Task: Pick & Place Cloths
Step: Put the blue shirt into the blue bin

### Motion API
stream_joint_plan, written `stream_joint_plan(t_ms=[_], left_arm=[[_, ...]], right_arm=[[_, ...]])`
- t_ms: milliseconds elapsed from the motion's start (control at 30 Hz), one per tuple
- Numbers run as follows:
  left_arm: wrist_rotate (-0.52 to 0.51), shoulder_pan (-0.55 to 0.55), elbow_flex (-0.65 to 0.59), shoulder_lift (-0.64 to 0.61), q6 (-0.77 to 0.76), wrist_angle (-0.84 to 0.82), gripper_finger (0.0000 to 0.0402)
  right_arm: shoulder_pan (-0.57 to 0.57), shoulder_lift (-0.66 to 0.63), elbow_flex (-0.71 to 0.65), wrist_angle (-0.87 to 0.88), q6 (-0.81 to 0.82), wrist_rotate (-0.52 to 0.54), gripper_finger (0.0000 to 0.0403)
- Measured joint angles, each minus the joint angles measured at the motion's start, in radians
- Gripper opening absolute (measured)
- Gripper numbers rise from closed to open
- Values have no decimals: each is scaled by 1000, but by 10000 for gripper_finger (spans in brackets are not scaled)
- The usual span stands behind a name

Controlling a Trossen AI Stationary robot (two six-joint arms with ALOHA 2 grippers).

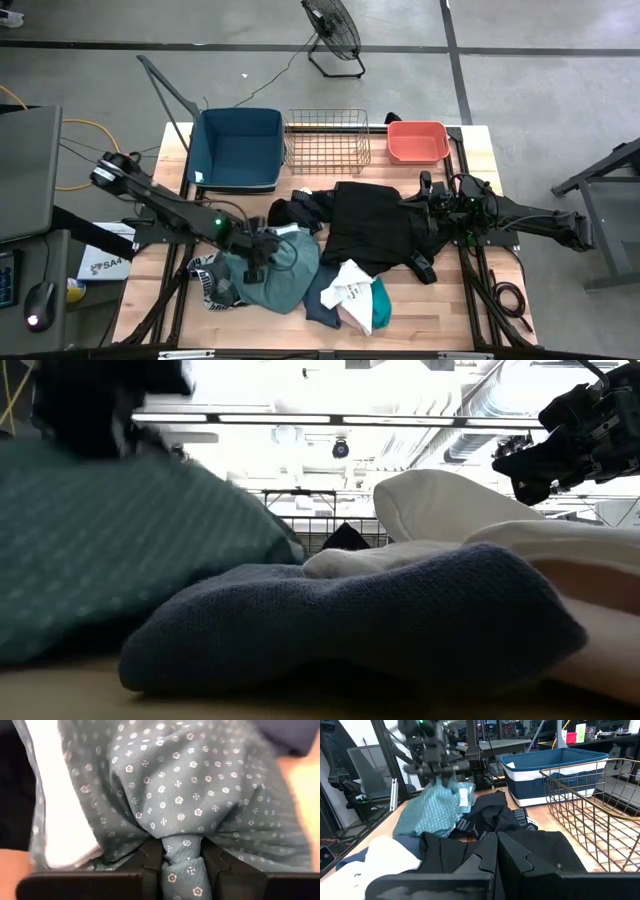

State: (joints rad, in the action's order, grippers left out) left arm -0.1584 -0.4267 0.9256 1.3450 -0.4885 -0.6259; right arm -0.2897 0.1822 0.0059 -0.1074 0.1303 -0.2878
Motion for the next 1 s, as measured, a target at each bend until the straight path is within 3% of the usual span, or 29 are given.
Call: stream_joint_plan(t_ms=[267,400,600,800,1000], left_arm=[[-69,0,302,-49,21,-303,60],[-151,-1,488,-51,26,-469,60],[-263,2,731,-51,118,-591,60],[-235,1,932,-51,295,-617,59],[-113,1,1127,-52,543,-660,60]], right_arm=[[0,0,0,0,0,0,4],[0,0,0,0,0,0,4],[0,0,0,0,0,0,4],[0,0,0,0,0,0,4],[0,0,0,0,0,0,4]])
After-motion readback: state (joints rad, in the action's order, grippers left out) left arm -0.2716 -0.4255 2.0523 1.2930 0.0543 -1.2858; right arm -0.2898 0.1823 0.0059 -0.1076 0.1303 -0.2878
